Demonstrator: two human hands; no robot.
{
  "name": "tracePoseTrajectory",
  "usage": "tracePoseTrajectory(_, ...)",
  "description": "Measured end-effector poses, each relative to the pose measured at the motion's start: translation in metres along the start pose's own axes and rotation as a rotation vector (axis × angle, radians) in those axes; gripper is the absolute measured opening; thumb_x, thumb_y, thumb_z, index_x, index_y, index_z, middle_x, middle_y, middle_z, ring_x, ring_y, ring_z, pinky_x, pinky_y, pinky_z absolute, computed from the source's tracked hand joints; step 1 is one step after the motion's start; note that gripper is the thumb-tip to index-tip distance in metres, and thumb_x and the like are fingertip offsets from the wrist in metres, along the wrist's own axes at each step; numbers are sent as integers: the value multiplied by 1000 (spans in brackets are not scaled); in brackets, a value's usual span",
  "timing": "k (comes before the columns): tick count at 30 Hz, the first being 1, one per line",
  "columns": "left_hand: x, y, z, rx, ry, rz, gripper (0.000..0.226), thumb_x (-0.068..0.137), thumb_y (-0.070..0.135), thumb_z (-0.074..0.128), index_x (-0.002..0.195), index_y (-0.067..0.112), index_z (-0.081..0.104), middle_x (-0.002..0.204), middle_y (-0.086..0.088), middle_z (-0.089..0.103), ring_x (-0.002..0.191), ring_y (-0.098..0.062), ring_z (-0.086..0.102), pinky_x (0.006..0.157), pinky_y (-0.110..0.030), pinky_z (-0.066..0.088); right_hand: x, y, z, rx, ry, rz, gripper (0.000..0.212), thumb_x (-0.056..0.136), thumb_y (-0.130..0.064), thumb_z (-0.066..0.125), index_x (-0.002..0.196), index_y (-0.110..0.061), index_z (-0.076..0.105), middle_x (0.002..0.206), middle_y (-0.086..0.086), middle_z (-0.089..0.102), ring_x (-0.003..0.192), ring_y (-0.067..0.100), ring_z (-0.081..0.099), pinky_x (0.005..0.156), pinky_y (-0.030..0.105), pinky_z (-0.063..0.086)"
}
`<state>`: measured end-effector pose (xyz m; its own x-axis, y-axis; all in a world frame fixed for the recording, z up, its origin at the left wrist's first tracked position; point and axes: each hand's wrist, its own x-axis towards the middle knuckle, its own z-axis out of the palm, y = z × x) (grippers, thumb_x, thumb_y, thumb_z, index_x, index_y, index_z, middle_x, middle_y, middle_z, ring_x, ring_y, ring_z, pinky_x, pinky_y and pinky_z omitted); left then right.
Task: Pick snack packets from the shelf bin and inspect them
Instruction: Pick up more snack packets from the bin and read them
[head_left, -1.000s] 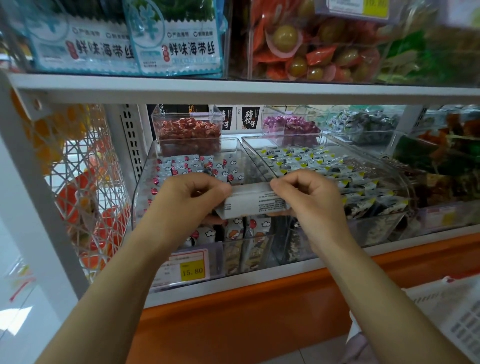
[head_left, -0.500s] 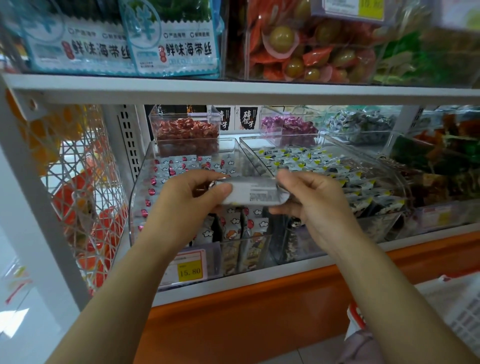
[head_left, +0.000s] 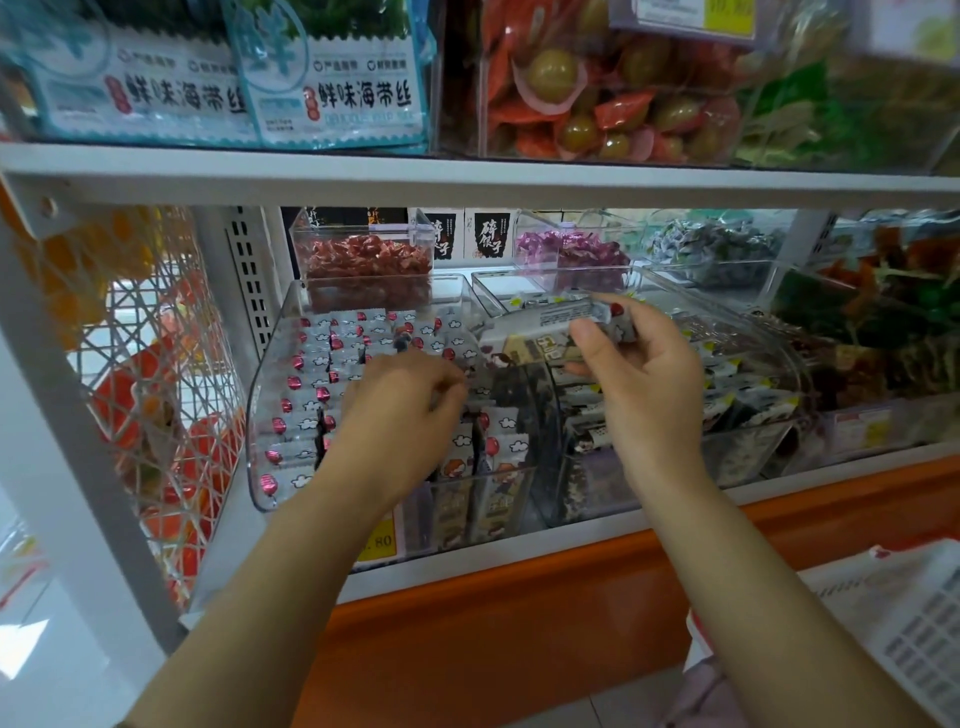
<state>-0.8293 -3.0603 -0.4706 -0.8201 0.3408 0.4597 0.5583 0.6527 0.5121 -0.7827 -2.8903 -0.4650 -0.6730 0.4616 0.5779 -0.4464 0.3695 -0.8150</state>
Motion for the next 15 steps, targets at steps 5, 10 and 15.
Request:
tracePoseTrajectory(5,0,-4,11,269,-223,69,35,93,20,38,121,29,59,127,5,53,120,-20,32,102,-40,16,0,-2,-1,-146,-49,-61,27,88,-25,62,111,-11,60,94,0,62,89,19,63,82,40,54)
tracePoseTrajectory(10,5,-12,7,201,-292,50,40,93,17,39,123,37,56,138,13,47,130,-15,24,110,-40,3,6,-6,-1,-340,-145,-230,23,88,-23,63,110,-16,61,94,-7,56,81,2,51,73,5,37)
tracePoseTrajectory(15,8,-18,4,129,-339,33,42,94,13,40,120,40,58,139,7,45,134,-18,27,115,-45,6,16,-15,8,-558,-327,-336,32,89,-23,62,119,-12,59,106,3,56,92,8,46,74,15,36)
